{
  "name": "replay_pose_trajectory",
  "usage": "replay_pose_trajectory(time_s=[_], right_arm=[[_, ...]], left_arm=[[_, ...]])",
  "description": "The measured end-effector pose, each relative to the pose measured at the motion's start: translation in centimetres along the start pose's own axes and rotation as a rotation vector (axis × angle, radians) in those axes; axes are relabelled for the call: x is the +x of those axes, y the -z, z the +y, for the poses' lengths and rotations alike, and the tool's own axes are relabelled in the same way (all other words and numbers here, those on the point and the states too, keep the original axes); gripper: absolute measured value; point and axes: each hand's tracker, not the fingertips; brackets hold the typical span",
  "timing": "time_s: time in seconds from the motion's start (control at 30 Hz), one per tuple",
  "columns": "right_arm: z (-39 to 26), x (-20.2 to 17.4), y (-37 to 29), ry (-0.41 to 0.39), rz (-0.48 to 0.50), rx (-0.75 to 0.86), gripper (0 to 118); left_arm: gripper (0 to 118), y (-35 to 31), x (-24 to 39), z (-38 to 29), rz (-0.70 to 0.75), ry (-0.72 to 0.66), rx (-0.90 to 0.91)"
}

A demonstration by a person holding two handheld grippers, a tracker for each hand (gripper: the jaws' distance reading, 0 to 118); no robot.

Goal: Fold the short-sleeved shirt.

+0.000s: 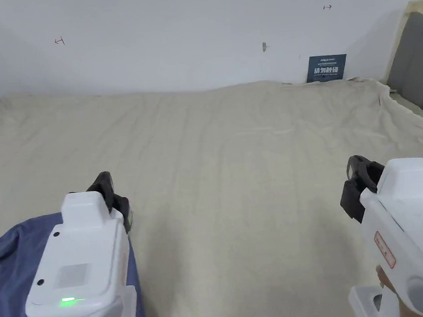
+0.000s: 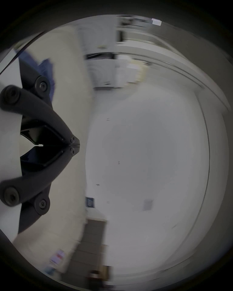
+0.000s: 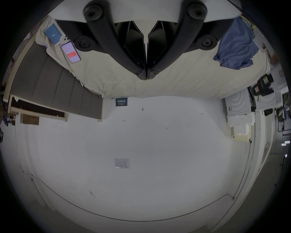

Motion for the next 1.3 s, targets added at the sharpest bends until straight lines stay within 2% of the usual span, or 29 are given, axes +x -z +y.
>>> replay_pose_trajectory(time_s=[0.03,0.27,0.47,1.3], right_arm=[[-0.2,0.0,0.0,-0.01,-0.005,0.002,0],[-0.8,-0.1,0.2,-0.04,-0.014,-0.008,0],[-0.5,-1.2,-0.5,-0.05,-0.016,-0.003,0],[-0.1,-1.2,-0.8,-0.043,-0.015,-0.016,0]], left_arm=[[0,0.0,0.0,-0.5,-0.013,0.04,-0.004],[0,0.3,-0.4,-1.2,-0.06,-0.088,-0.049],[0,0.1,-1.1,-1.1,-0.058,-0.12,-0.058],[0,-0.1,-0.9,-0.8,-0.077,-0.101,-0.052]])
